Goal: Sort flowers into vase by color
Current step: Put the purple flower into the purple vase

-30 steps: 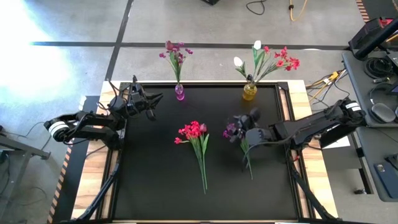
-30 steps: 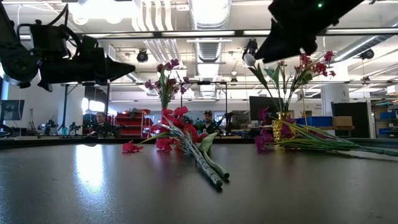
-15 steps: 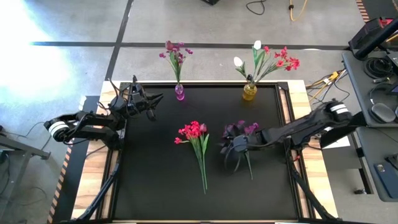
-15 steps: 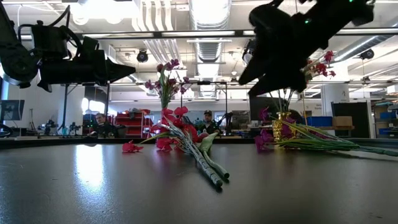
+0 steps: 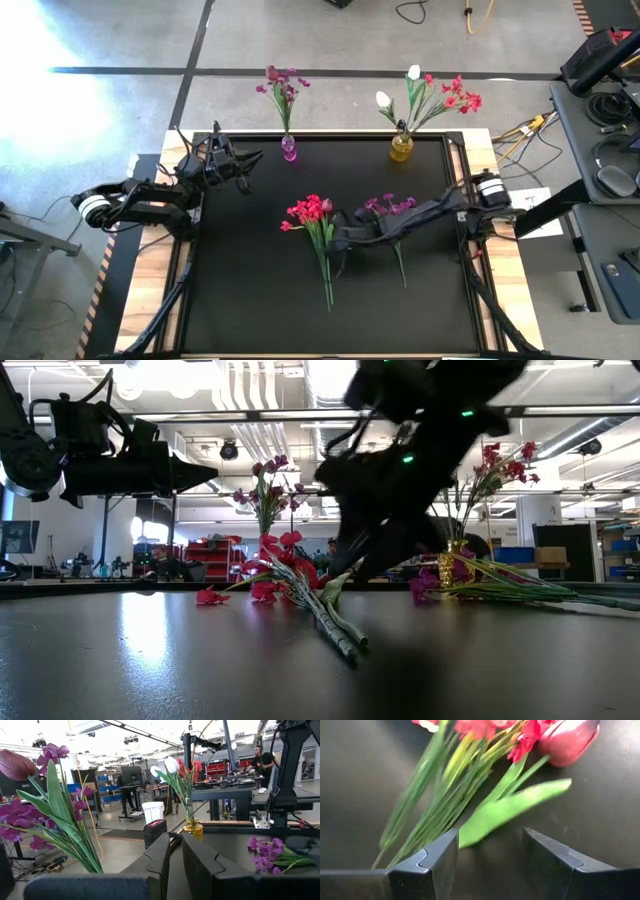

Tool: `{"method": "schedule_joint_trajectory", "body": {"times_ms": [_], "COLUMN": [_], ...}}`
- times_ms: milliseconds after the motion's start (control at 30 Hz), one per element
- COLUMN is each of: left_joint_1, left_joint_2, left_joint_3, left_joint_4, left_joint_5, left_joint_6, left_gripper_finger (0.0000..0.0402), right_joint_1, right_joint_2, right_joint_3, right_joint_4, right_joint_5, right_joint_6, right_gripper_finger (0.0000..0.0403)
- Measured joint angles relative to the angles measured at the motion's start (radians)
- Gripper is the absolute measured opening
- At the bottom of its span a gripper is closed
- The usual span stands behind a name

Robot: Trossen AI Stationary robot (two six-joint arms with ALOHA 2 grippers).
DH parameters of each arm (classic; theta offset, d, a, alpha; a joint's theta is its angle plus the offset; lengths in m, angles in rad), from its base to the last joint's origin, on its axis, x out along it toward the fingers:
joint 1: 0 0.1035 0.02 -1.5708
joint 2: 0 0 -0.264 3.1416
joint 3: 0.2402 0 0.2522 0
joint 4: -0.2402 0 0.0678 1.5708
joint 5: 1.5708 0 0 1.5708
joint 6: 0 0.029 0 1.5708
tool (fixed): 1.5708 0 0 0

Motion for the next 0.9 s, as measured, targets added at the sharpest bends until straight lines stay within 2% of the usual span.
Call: {"method": "schedule_joint_trajectory", "body": {"times_ms": [200, 467, 567, 800, 900], "left_joint_1": [0.0, 0.0, 0.0, 0.0, 0.0], "left_joint_2": [0.0, 0.0, 0.0, 0.0, 0.0], "left_joint_3": [0.0, 0.0, 0.0, 0.007, 0.025], "left_joint_4": [0.0, -0.004, -0.003, 0.007, -0.004], "left_joint_5": [0.0, 0.0, 0.0, -0.001, -0.002], "left_joint_6": [0.003, 0.007, 0.008, 0.009, 0.009], "left_gripper_finger": [0.0037, 0.0037, 0.0037, 0.0037, 0.0037], "right_joint_1": [-0.045, -0.064, -0.065, -0.073, -0.075], "right_joint_2": [0.107, 0.199, 0.203, 0.18, 0.144], "right_joint_3": [0.154, 0.268, 0.275, 0.274, 0.275], "right_joint_4": [-0.108, -0.228, -0.235, -0.268, -0.311], "right_joint_5": [-0.084, -0.086, -0.084, -0.097, -0.068], "right_joint_6": [-0.028, -0.073, -0.104, -0.194, -0.223], "right_gripper_finger": [0.021, 0.0201, 0.0169, 0.003, 0.0018]}}
